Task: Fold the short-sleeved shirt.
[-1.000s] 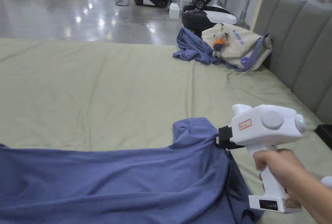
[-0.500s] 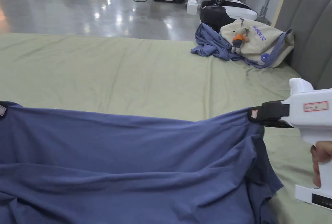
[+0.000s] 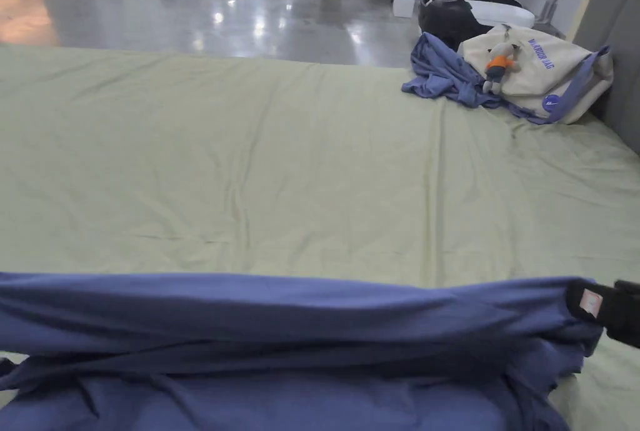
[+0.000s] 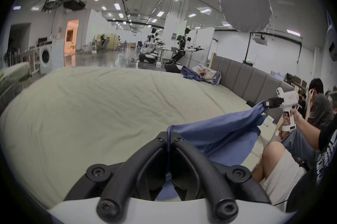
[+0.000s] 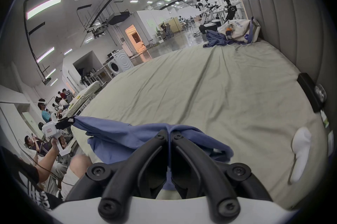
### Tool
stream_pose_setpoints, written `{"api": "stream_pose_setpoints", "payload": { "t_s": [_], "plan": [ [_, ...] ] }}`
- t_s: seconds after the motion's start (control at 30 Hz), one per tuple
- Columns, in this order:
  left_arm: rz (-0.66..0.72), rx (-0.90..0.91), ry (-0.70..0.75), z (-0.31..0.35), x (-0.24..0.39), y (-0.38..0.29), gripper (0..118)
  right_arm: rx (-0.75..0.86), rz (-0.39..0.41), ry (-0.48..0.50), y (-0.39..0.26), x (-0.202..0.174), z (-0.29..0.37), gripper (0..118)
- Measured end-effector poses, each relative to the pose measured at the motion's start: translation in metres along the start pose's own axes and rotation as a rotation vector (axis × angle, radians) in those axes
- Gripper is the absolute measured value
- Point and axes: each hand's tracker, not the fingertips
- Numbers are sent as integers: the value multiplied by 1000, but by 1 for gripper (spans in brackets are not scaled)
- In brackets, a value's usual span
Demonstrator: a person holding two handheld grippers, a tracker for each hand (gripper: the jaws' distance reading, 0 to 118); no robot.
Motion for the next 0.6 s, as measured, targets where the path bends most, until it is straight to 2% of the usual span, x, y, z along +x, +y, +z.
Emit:
{"api": "stream_pose_setpoints", "payload": {
  "t_s": [0.1,0.3,0.47,0.6],
  "plan": [
    [28,-12,3,11,4,-20,3,-23,12,4,-26,-4,9,4],
    [33,-39,47,8,15,-50,3,-101,-32,-29,-73,6,-1,4],
    [28,-77,70,9,20,-65,3,-140,-18,-56,-94,10,-9,4],
    [34,-85,98,6,18,-68,3,-182,50,-112,-100,9,-20,4]
  ]
}}
